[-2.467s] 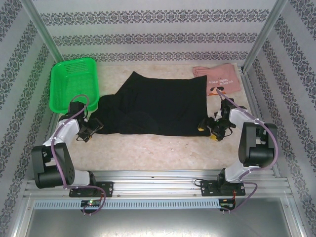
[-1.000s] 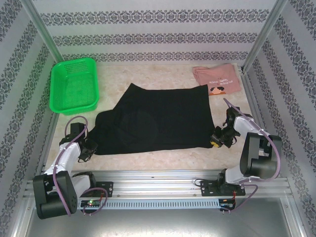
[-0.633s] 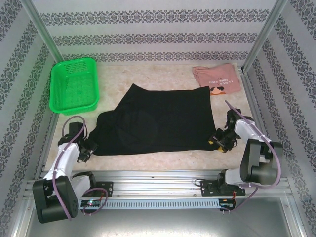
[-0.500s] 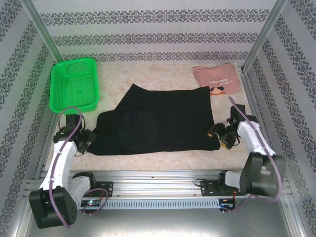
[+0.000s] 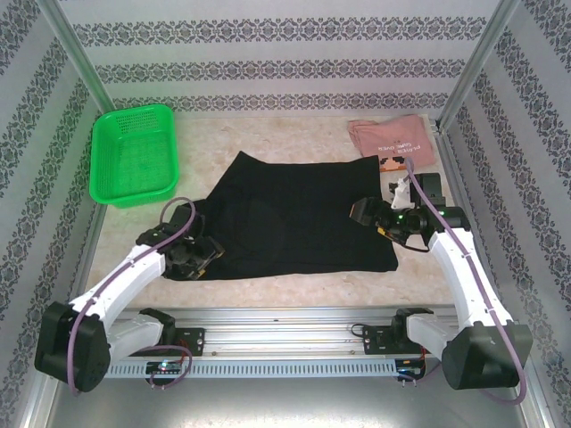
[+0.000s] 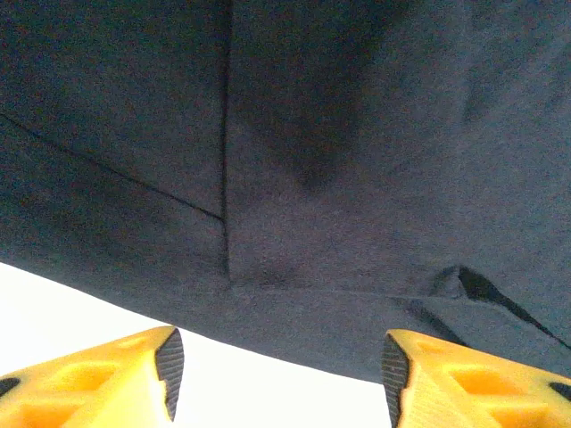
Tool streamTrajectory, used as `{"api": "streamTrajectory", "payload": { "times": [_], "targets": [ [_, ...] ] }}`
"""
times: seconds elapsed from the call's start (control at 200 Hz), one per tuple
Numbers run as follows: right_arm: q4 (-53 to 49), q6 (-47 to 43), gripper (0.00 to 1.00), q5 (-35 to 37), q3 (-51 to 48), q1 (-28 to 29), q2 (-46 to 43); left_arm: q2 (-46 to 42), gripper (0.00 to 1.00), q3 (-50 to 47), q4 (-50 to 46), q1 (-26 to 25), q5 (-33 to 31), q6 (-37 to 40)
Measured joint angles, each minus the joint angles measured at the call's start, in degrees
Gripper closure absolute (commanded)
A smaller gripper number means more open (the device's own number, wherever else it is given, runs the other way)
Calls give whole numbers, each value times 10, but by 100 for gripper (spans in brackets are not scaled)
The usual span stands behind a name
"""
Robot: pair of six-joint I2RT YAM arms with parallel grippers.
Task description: Fold and stack the t-shirts
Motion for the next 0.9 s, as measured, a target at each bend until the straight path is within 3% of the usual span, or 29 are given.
{"api": "streamTrajectory", "payload": {
  "times": [0.23,0.48,0.729,0.899],
  "targets": [
    [13,0,2,-15,0,18,-5,17,44,-72,92,-4,10,-82],
    [21,2,2,-24,-10,19,-10,36,47,-79,155,-4,-5,-122],
    [23,4,2,-27,-18,23,-10,30,48,-78,156,-4,-8,-129],
    [23,4,2,-31,-18,23,-10,-33,45,-75,117,-4,-6,-129]
  ]
}}
